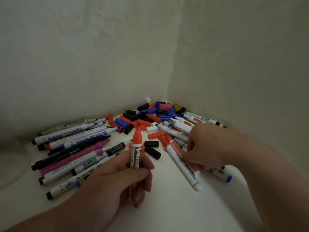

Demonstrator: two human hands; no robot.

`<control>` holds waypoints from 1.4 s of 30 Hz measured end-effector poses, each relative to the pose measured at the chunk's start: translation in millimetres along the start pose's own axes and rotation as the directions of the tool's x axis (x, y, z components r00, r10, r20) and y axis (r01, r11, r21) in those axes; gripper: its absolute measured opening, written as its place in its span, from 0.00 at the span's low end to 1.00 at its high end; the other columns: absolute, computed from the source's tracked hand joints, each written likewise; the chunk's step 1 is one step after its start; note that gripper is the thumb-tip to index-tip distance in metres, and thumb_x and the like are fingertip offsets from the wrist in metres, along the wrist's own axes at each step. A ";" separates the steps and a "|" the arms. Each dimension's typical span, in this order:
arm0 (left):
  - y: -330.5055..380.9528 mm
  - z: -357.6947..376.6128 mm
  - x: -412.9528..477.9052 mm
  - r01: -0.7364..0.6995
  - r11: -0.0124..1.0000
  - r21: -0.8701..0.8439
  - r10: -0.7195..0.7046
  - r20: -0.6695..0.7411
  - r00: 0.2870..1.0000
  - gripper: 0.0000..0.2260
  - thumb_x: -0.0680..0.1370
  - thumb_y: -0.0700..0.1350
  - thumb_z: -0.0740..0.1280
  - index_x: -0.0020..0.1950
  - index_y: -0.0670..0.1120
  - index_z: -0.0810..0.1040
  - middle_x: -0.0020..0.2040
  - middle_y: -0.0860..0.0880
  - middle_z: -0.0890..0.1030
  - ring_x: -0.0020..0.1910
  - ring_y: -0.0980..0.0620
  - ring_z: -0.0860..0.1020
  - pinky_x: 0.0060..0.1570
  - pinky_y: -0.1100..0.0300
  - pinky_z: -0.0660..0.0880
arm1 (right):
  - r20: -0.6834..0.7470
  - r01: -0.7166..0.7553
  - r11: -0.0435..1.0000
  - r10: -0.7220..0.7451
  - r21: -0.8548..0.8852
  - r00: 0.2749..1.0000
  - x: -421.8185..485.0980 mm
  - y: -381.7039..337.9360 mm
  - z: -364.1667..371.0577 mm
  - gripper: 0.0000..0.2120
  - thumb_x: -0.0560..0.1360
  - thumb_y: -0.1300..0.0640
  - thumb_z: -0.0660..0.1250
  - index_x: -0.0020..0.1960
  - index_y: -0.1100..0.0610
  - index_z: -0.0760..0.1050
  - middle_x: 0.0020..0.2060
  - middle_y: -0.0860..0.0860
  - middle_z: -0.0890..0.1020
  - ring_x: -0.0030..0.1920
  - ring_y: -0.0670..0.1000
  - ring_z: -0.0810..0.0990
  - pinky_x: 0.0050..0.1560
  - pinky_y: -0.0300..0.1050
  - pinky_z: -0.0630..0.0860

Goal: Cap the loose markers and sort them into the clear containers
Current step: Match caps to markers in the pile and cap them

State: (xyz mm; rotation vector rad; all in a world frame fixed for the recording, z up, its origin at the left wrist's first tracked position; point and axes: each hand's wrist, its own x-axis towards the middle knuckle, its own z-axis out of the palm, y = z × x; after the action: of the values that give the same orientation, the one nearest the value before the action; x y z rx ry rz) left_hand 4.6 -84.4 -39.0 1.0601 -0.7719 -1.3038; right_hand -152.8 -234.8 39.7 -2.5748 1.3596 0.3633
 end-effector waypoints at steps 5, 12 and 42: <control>-0.4 1.4 1.6 -0.083 0.997 0.012 0.082 0.004 0.997 0.13 0.72 0.49 0.67 0.53 0.47 0.83 0.40 0.36 0.79 0.25 0.45 0.71 0.29 0.55 0.69 | 0.013 -0.033 0.999 0.033 -0.019 0.999 4.1 -11.8 8.9 0.16 0.73 0.46 0.69 0.31 0.54 0.74 0.20 0.46 0.75 0.25 0.44 0.73 0.27 0.37 0.69; 0.9 1.2 2.3 -0.035 0.997 -0.065 0.035 0.004 0.999 0.08 0.76 0.45 0.67 0.48 0.42 0.82 0.43 0.35 0.82 0.34 0.38 0.80 0.35 0.50 0.78 | 0.034 0.121 0.806 -0.172 0.580 0.984 -13.5 1.8 -13.2 0.11 0.72 0.58 0.69 0.33 0.62 0.78 0.26 0.58 0.82 0.21 0.49 0.73 0.24 0.38 0.65; 12.5 -1.2 -4.1 0.010 1.000 0.018 -0.010 -0.022 1.000 0.16 0.64 0.40 0.77 0.49 0.52 0.84 0.42 0.35 0.84 0.41 0.37 0.85 0.42 0.49 0.82 | 0.009 0.057 0.998 -0.058 0.026 0.998 -2.5 -19.1 8.1 0.19 0.69 0.35 0.73 0.36 0.50 0.78 0.30 0.45 0.83 0.34 0.42 0.80 0.39 0.40 0.77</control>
State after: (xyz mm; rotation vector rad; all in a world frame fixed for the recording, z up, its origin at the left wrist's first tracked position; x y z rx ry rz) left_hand 9.8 -80.8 -27.3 1.0921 -0.7642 -1.2942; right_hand -139.3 -220.0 34.0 -2.5814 1.2754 0.3460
